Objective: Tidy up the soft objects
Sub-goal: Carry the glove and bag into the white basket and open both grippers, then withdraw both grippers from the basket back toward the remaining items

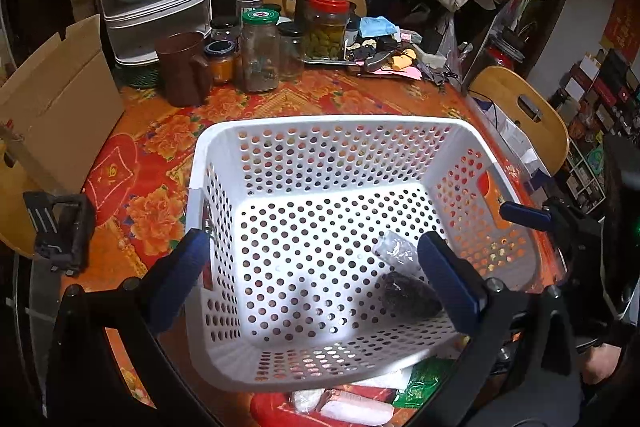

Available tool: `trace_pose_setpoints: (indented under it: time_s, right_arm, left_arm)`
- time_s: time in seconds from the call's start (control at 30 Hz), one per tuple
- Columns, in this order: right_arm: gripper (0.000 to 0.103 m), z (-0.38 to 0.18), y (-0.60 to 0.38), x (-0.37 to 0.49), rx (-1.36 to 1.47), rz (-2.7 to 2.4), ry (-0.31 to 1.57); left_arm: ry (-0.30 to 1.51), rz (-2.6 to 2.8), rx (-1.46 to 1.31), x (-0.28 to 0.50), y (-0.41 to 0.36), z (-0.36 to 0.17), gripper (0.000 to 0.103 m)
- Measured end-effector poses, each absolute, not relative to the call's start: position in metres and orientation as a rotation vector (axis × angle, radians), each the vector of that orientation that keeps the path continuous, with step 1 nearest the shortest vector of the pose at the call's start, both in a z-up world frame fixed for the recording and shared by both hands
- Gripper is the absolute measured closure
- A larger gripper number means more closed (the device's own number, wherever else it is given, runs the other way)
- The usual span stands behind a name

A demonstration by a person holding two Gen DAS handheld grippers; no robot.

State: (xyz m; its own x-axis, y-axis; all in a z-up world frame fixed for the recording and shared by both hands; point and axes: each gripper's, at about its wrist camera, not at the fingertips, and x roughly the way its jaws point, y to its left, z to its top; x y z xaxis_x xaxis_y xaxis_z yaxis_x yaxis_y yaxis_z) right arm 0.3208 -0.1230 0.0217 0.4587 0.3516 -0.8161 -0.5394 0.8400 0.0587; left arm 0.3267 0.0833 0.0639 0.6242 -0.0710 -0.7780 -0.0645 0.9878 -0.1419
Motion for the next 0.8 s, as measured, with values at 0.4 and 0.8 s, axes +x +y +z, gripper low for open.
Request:
trace_pose_setpoints:
  time_s: [0.4,0.8]
  right_arm:
    - [0.000,0.040,-0.146,0.292,-0.206,0.498,0.873]
    - [0.000,0.048,-0.174,0.227,-0.190,0.510,0.780]
  left_arm:
    - [0.823,0.032,-0.123,0.284,0.071,0.082,0.000]
    - [0.699,-0.033,-0.086,0.184,0.052,0.090,0.000]
